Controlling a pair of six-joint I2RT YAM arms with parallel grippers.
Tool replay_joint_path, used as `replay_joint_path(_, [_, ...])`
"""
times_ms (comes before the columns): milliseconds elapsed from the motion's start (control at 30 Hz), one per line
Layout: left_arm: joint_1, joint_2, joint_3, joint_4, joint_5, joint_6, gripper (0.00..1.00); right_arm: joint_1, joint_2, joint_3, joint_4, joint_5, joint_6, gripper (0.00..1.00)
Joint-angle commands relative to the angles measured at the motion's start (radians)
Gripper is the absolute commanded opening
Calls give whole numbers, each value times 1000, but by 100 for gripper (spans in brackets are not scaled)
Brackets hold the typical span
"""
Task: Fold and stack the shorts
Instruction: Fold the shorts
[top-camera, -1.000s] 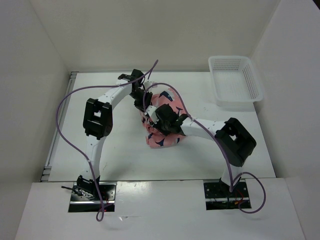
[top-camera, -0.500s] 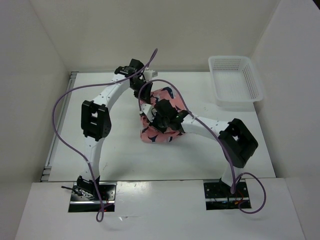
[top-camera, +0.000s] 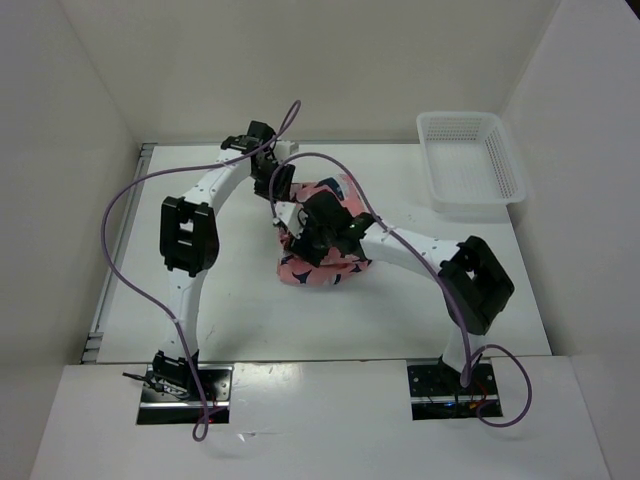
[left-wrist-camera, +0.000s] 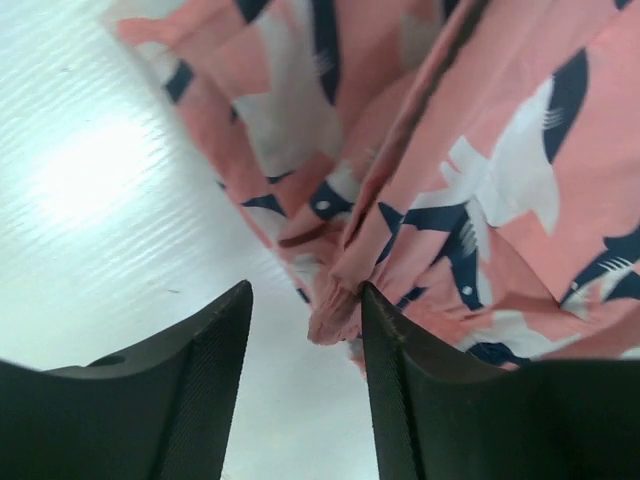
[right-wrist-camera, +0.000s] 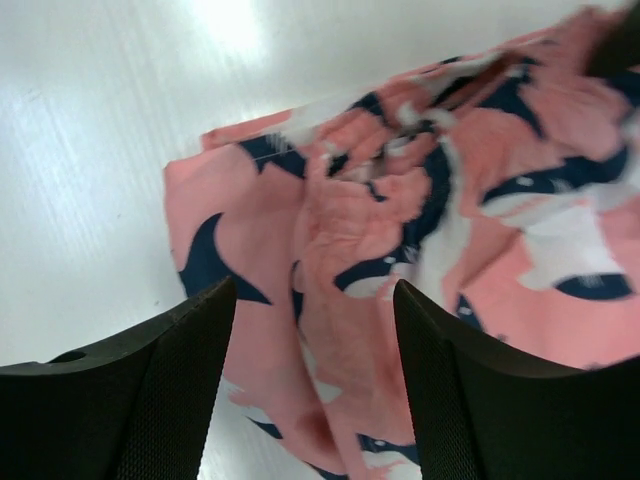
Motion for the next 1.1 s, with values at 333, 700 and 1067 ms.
replay_joint_path(333, [13,-40,26,45,-65,3,67,-199,-162,-252,-2,71,92,16])
replay_joint_path(700, [-200,-300,-335,28,-118,3,65,-212,-142,-347,55,104,130,16])
replay_joint_path(1067, [-211,-218,-494,143,-266,3,59,-212,-240,-251,-111,-33,107,14])
